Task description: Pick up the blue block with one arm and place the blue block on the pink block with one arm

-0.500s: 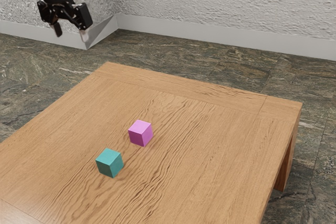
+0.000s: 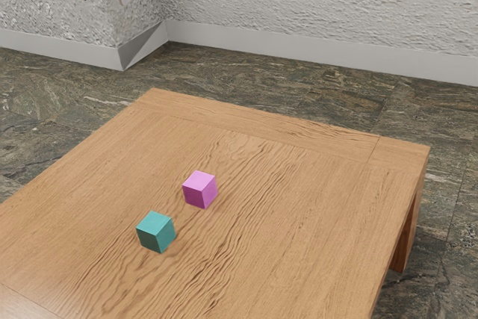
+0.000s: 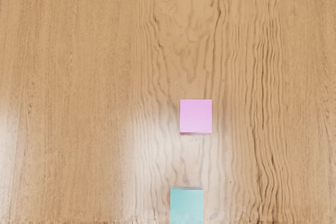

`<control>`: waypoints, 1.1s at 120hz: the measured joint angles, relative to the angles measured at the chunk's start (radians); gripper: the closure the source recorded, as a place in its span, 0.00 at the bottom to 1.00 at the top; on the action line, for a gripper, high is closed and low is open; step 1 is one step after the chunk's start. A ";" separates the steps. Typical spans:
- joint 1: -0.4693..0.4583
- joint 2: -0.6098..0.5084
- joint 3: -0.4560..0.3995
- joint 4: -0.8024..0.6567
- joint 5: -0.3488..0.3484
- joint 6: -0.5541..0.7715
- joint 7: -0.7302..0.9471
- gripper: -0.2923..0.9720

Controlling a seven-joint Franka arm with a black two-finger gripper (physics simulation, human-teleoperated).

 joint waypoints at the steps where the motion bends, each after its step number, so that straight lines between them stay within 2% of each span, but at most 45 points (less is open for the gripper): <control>1: -0.001 0.002 -0.001 0.000 0.000 -0.002 0.000 0.23; 22: -0.001 0.003 -0.003 -0.008 0.000 -0.037 0.000 0.23; 35: 0.002 -0.119 0.003 -0.333 -0.045 0.045 0.000 0.23; 50: 0.012 -0.209 -0.021 -0.688 -0.062 0.227 0.000 0.23; 73: -0.007 -0.227 -0.053 -0.982 -0.066 0.515 0.002 0.23; 102: -0.004 -0.258 -0.061 -1.188 -0.028 0.757 0.005 0.23; 132: -0.003 -0.267 -0.054 -1.305 -0.007 0.896 0.014 0.23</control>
